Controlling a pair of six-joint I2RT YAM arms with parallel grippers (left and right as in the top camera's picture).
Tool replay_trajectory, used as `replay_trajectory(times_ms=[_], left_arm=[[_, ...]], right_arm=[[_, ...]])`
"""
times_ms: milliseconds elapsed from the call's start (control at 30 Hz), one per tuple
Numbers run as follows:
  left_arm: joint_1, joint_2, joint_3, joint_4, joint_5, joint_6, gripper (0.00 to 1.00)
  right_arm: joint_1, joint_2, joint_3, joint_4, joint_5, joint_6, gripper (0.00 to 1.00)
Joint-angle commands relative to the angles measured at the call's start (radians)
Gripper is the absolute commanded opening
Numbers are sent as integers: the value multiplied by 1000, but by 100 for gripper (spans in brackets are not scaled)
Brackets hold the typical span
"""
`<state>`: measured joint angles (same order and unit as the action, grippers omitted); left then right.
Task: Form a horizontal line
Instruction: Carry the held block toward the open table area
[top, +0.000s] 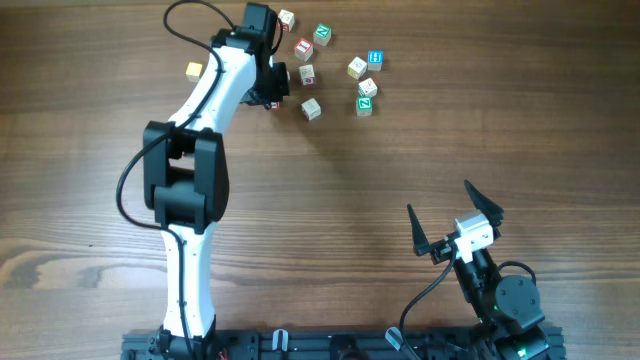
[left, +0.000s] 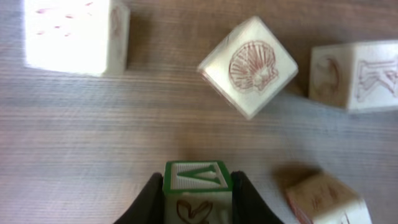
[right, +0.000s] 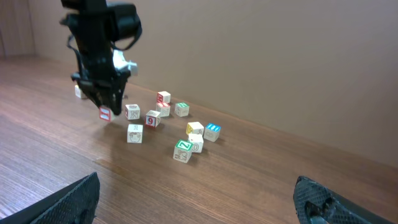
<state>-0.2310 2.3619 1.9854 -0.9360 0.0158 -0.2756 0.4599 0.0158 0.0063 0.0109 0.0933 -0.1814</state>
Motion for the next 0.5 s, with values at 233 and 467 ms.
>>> replay_trajectory(times_ms=[233,467], left_arm=[[0,-113,8,-163,-43,-1,4],[0,-365,8,-401,-43,-1,4]], right_arm=[[0,-5,-1,3,-5,-2,100],[0,-5,-1,3,-5,-2,100]])
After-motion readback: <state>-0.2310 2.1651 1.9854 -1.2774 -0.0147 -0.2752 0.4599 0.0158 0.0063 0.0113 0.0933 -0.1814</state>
